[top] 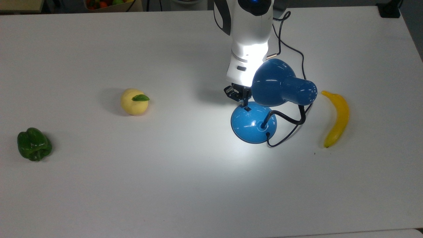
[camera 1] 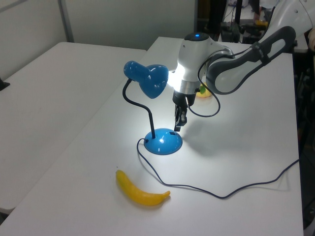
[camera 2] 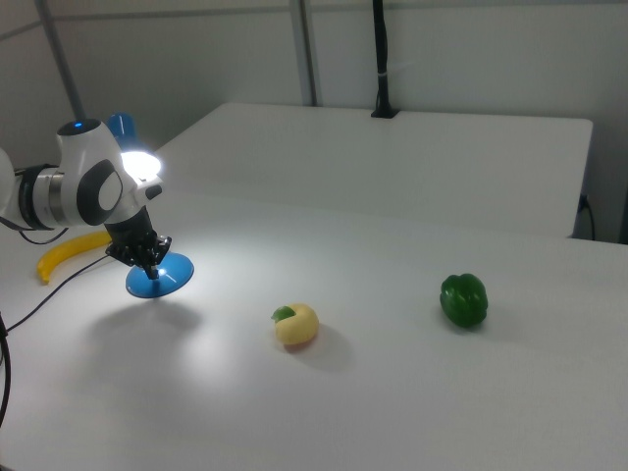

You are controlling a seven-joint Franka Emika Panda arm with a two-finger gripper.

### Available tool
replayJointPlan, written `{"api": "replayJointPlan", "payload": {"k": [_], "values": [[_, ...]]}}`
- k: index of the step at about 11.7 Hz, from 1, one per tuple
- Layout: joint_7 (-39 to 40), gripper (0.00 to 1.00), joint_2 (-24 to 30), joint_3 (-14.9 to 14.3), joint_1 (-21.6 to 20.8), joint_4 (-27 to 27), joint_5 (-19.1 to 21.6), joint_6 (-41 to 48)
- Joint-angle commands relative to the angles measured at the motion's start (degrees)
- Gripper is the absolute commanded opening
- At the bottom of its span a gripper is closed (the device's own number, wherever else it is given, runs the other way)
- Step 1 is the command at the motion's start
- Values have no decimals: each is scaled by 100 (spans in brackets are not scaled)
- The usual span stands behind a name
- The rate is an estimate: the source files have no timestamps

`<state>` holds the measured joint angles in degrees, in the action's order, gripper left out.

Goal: Turn off lamp
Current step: 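Press down on the lamp base switch with the gripper fingers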

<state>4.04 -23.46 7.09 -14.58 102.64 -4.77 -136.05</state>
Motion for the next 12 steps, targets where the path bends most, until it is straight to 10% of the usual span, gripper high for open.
{"api": "replayJointPlan", "payload": {"k": [1,12], "values": [[150,0,-27,12,-1,80,55,-351],[132,0,-107,12,-1,115,11,-352]]}}
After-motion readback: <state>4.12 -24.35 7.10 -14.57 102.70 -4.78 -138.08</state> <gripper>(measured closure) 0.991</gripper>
